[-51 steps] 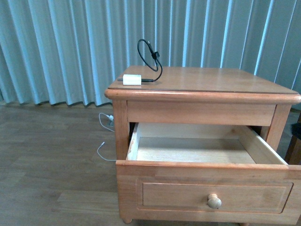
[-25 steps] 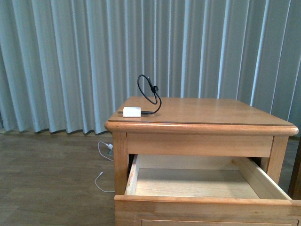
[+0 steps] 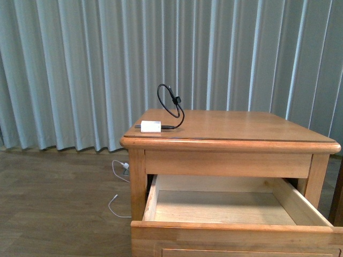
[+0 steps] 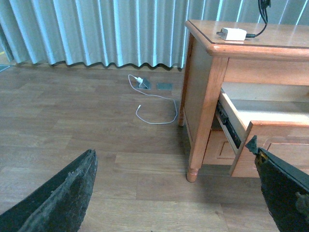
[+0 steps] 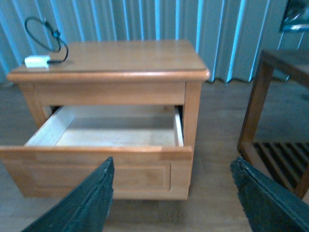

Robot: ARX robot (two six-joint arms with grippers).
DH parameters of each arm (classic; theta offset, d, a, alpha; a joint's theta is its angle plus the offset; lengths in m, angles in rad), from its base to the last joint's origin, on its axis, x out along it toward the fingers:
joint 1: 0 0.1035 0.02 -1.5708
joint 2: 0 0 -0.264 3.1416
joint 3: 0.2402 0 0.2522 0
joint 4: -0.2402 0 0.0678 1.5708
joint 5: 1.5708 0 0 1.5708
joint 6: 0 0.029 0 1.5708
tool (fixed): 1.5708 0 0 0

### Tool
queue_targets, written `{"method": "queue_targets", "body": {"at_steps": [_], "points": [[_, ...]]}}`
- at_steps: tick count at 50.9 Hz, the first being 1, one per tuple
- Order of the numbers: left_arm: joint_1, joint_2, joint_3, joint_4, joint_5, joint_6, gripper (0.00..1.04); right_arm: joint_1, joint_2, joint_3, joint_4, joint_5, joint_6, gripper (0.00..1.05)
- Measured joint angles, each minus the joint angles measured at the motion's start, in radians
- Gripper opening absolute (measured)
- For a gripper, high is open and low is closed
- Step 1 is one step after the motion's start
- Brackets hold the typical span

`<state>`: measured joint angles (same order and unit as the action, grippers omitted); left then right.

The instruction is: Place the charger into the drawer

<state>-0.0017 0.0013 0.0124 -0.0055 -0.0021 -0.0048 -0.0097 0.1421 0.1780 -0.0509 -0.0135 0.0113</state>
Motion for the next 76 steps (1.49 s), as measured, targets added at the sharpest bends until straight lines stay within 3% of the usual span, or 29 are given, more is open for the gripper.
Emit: {"method": "queue_targets", "body": {"at_steps": [2, 3, 10, 39, 44, 60, 76], "points": [[0.000, 0.000, 0.000, 0.000, 0.003, 0.000, 0.99, 0.003, -0.014, -0.008, 0.014, 0.006, -0.006, 0.67], [0.000, 0.000, 0.000, 0.000, 0.002, 0.000, 0.99, 0.003, -0.017, -0.012, 0.016, 0.011, -0.006, 0.69], [0.000, 0.000, 0.000, 0.000, 0.002, 0.000, 0.99, 0.006, -0.018, -0.024, 0.016, 0.012, -0.006, 0.99], [0.000, 0.000, 0.000, 0.000, 0.002, 0.000, 0.99, 0.006, -0.020, -0.024, 0.016, 0.013, -0.007, 0.97], [-0.076, 0.051, 0.000, 0.091, -0.212, -0.018, 0.99, 0.006, -0.020, -0.024, 0.016, 0.013, -0.007, 0.97], [-0.114, 0.557, 0.151, 0.382, -0.195, -0.035, 0.99, 0.006, -0.020, -0.024, 0.016, 0.013, -0.007, 0.97], [-0.279, 1.118, 0.544, 0.477, -0.240, 0.006, 0.99, 0.006, -0.020, -0.024, 0.016, 0.013, -0.007, 0.97]]}}
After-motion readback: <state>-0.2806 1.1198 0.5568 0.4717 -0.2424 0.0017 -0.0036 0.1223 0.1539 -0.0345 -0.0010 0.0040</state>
